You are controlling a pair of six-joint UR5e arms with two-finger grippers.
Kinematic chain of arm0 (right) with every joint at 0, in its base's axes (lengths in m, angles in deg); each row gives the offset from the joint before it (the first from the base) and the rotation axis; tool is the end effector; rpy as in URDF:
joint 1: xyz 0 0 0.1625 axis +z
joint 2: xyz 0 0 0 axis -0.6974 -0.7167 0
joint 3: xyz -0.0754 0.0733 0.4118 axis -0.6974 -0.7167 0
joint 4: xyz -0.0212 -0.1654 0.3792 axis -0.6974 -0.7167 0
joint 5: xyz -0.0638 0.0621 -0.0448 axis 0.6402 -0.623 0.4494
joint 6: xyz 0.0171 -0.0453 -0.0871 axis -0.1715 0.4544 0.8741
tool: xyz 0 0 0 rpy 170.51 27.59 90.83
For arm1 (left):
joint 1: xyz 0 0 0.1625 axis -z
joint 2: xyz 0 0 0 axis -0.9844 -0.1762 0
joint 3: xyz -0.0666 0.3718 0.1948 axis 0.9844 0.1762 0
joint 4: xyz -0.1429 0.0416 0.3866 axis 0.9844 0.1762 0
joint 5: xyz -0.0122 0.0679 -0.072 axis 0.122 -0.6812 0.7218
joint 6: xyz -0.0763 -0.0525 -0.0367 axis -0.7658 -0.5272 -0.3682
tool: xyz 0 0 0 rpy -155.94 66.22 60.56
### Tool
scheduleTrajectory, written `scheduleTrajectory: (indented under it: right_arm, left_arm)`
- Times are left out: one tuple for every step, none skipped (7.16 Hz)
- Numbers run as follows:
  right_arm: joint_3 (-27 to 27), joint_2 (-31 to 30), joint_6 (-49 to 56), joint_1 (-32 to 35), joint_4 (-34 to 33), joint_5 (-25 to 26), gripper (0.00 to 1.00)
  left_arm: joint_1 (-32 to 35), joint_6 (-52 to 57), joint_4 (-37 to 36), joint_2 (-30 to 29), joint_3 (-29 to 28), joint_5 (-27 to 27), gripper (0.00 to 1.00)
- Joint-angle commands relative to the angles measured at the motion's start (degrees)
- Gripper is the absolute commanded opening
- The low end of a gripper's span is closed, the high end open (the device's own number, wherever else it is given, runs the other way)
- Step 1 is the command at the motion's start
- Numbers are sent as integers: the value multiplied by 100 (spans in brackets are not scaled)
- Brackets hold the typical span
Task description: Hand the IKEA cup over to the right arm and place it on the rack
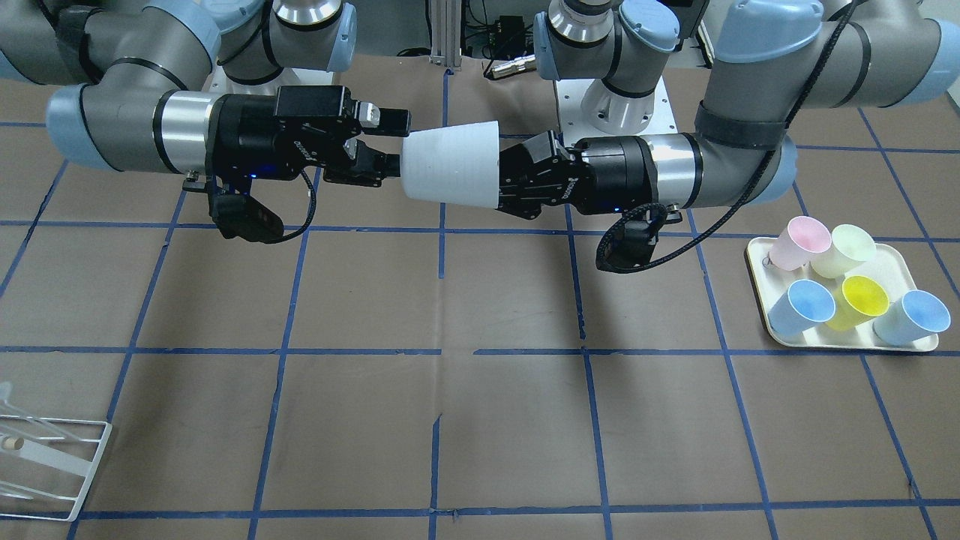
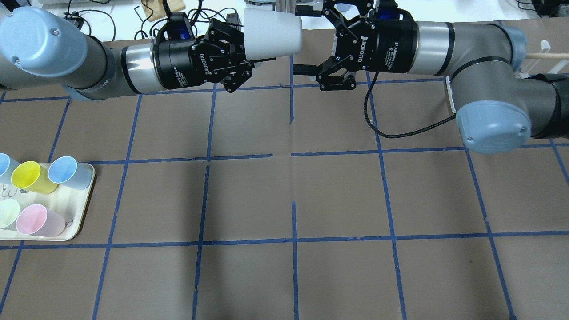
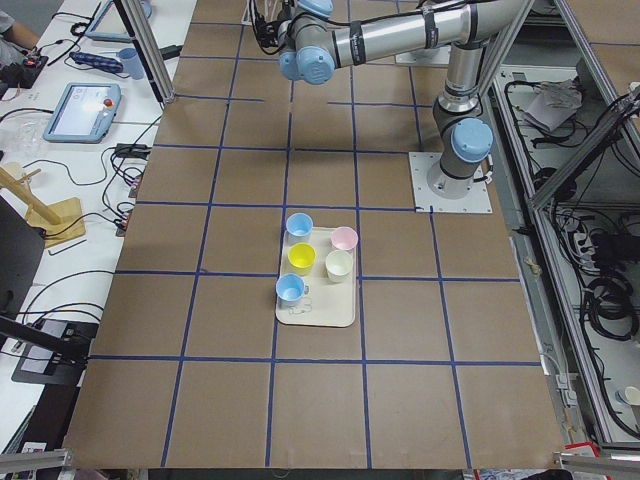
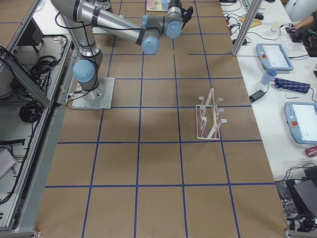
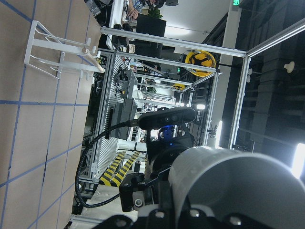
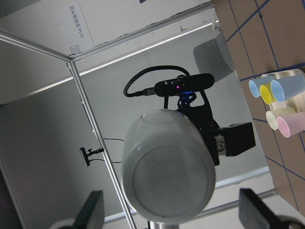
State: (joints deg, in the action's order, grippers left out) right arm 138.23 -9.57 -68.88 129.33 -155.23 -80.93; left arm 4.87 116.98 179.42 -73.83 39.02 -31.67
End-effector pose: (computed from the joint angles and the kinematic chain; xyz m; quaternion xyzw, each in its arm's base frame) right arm 0.1900 -0.5116 0.4320 0.1415 0.6748 0.0877 0.7190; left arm -0.1856 -0.5244 0.3995 0.0977 -0.6991 -0.0278 0.7077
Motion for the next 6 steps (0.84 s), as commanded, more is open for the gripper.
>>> scheduleTrajectory:
  right_arm:
    - [-4,-1,-164,5,-71,-7,95]
    - [-4,-1,-164,5,-79,-8,84]
    - [-4,16,-164,5,-123,-16,79]
    - [-13,25,-164,5,-123,-16,78]
    - [-13,25,-173,5,-123,-34,78]
    - [-13,34,-278,5,-132,-86,77]
  left_arm:
    - [36,-6,-1,3,-1,32,0]
    - [36,-6,-1,3,-1,32,0]
    - [36,-163,-1,3,-1,23,0]
    - [36,-260,-1,3,-1,23,0]
    - [36,-261,-1,3,-1,32,0]
    - [36,-261,-1,3,-1,23,0]
